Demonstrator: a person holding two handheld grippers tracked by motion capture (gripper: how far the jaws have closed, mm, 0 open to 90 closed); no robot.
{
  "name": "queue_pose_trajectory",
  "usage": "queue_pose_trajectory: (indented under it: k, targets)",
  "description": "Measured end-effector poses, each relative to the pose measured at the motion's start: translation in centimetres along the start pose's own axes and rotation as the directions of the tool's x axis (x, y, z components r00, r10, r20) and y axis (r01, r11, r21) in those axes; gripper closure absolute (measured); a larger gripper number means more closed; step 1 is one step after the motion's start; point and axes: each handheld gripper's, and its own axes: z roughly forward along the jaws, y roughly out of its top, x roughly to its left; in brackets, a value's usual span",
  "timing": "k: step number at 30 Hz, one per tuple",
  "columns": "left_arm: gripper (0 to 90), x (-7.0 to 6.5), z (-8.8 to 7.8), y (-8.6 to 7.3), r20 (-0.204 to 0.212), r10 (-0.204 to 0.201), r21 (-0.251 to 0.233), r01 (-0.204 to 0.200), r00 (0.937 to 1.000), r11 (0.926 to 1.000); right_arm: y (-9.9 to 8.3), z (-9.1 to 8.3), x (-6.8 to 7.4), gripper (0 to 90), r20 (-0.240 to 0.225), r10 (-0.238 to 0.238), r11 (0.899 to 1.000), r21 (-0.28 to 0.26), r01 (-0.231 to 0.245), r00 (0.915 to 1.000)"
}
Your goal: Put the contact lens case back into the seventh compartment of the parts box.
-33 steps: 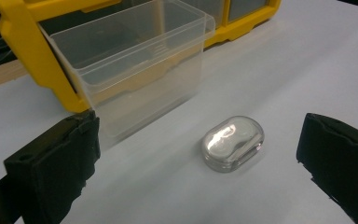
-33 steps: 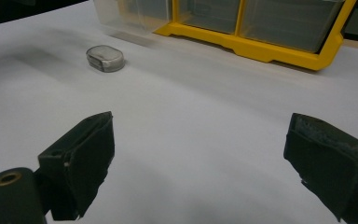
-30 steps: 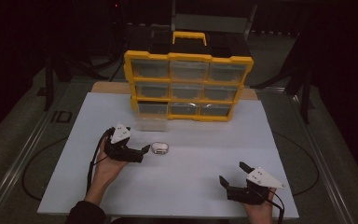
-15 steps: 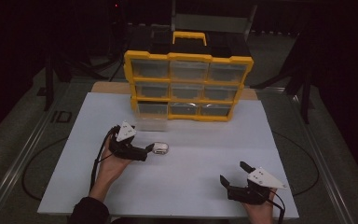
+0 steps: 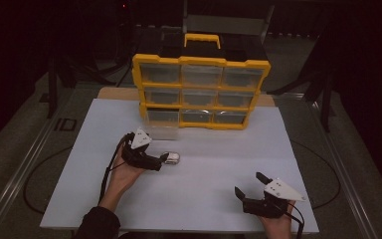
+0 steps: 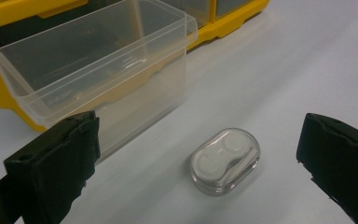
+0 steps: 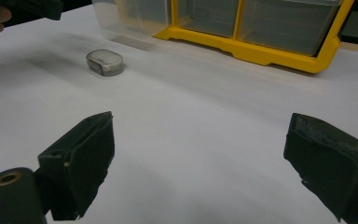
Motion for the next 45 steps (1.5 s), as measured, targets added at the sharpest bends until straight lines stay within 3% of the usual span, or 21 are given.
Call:
queue_pose_trajectory:
  k: [27,42,45]
  targets:
    - [0.5,-0.5,2.2,0.8,0.045,0.053,0.029,-0.055,0.9976,0.9981,0.0,-0.1,-0.1,8.6,0.003,0.001,1.000,0.002,-0.001,1.0000]
    - [1.1,-0.7,4.0,1.0,0.083,0.057,0.099,-0.065,0.9950,0.9929,0.0,-0.1,-0.1,8.6,0.003,0.002,1.000,0.001,-0.002,1.0000]
    - [1.0,-0.7,4.3,1.1,0.106,0.058,0.100,-0.069,0.9927,0.9926,0.0,-0.1,-0.1,8.6,0.001,0.004,1.000,0.001,-0.004,1.0000]
